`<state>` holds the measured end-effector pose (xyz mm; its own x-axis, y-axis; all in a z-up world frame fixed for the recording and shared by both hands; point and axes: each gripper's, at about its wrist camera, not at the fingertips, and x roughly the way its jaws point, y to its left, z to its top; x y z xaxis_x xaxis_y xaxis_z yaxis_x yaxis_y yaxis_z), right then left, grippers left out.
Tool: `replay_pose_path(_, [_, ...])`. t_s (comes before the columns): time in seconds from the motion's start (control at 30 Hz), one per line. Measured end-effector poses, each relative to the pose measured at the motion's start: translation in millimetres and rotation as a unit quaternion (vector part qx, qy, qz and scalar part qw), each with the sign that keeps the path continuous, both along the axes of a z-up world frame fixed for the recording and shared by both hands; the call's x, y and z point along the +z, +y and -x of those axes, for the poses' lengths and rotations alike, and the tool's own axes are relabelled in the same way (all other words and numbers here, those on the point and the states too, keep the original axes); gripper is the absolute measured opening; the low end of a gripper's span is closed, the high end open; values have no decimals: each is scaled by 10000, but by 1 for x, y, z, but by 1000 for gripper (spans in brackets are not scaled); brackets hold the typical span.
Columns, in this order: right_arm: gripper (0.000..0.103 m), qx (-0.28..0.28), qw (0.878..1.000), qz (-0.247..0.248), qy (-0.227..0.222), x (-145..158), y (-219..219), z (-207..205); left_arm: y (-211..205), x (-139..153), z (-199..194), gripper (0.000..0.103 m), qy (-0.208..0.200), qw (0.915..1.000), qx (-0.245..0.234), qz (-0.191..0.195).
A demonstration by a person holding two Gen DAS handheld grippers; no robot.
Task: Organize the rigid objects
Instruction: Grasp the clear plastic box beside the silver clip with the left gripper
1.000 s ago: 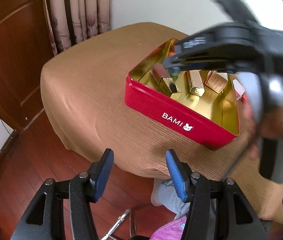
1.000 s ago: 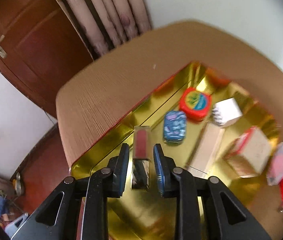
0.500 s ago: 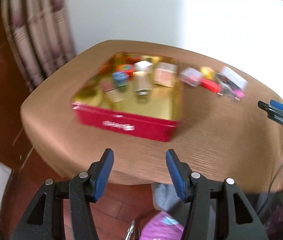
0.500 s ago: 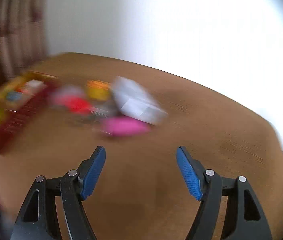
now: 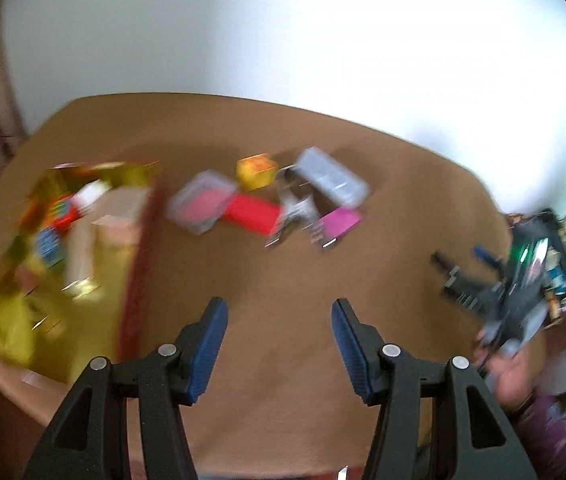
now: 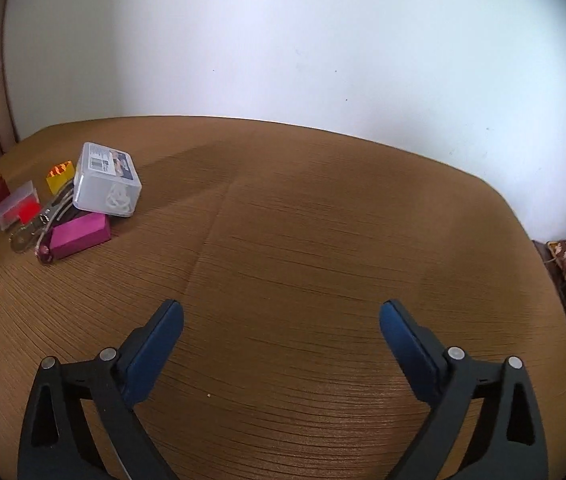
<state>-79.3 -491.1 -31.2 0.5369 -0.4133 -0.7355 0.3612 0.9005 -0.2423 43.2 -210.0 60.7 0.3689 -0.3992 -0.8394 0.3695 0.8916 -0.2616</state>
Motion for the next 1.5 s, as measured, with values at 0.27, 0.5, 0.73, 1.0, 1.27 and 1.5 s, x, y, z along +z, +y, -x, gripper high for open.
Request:
replay_pose_path(0.27, [98, 61, 9986, -445, -269, 3, -19, 8, -77, -27, -95, 56, 1761, 9739, -16, 1434])
replay_pose_path(0.5, [98, 207, 9965, -673, -446, 10, -9, 20, -94, -70, -136, 56, 2608, 9518, 607, 1493])
replay_pose_path(0.73, [98, 362, 9947, -837, -467, 11, -3, 16, -98, -87, -157, 56, 2810, 9450, 989, 1348])
replay_pose_path(1.0, [98, 426, 9941, -890, -440, 9, 0, 13, -103, -100, -167, 58, 2997, 9372, 1055, 1436])
replay_pose_path(1.27, [99, 423, 9942, -892, -414, 8, 2, 14, -98, -104, -185, 58, 2725, 9358, 1214, 1881])
replay_pose_path(1.5, [99, 392, 9946, -901, -324, 6, 3, 13, -104, -115, -190, 36, 2815, 9356, 1190, 1768])
